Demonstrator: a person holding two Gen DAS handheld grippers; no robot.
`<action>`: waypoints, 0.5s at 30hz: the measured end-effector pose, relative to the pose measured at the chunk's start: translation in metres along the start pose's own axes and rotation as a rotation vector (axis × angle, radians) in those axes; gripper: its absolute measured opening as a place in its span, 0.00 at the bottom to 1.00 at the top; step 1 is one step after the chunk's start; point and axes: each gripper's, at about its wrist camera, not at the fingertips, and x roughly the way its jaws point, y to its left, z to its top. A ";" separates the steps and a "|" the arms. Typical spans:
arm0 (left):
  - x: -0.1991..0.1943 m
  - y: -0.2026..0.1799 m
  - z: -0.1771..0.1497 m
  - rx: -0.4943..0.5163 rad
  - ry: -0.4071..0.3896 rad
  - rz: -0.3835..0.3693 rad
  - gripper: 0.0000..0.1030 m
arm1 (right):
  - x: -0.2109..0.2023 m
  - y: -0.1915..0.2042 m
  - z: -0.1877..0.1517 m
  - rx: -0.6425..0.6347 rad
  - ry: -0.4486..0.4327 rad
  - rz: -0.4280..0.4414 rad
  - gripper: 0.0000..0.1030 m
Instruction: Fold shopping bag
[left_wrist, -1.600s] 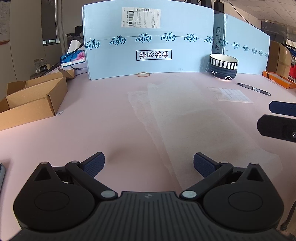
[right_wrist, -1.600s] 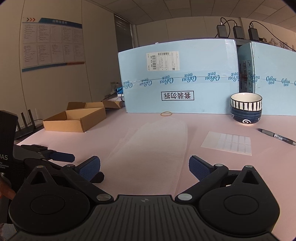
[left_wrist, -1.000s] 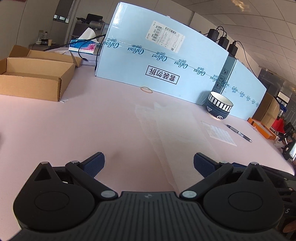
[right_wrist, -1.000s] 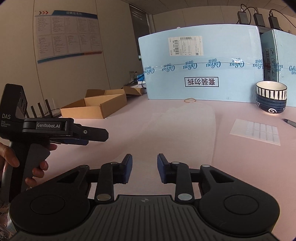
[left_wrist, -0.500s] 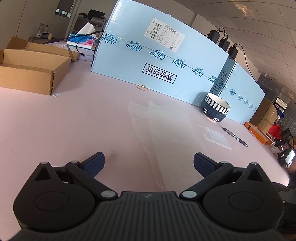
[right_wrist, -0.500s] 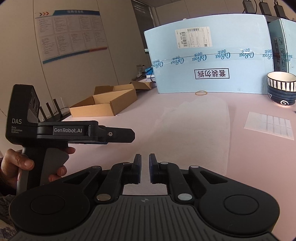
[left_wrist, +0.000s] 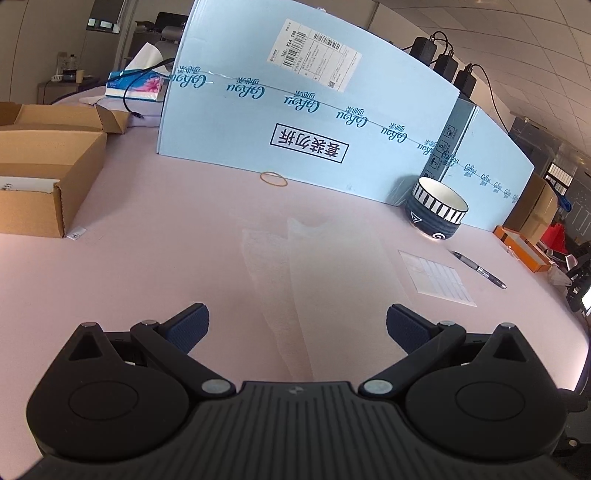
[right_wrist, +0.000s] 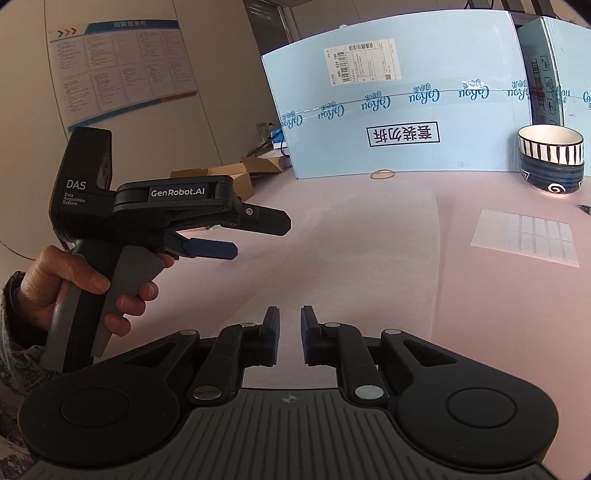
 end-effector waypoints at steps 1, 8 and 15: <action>0.006 0.002 0.001 -0.024 0.019 -0.011 1.00 | 0.000 -0.003 0.001 0.008 -0.006 0.004 0.11; 0.029 0.000 0.018 -0.062 0.009 -0.048 0.99 | 0.005 -0.023 -0.002 0.068 -0.027 -0.006 0.17; 0.040 0.001 0.024 -0.079 0.025 -0.027 0.79 | -0.001 -0.033 -0.010 0.092 -0.057 -0.011 0.20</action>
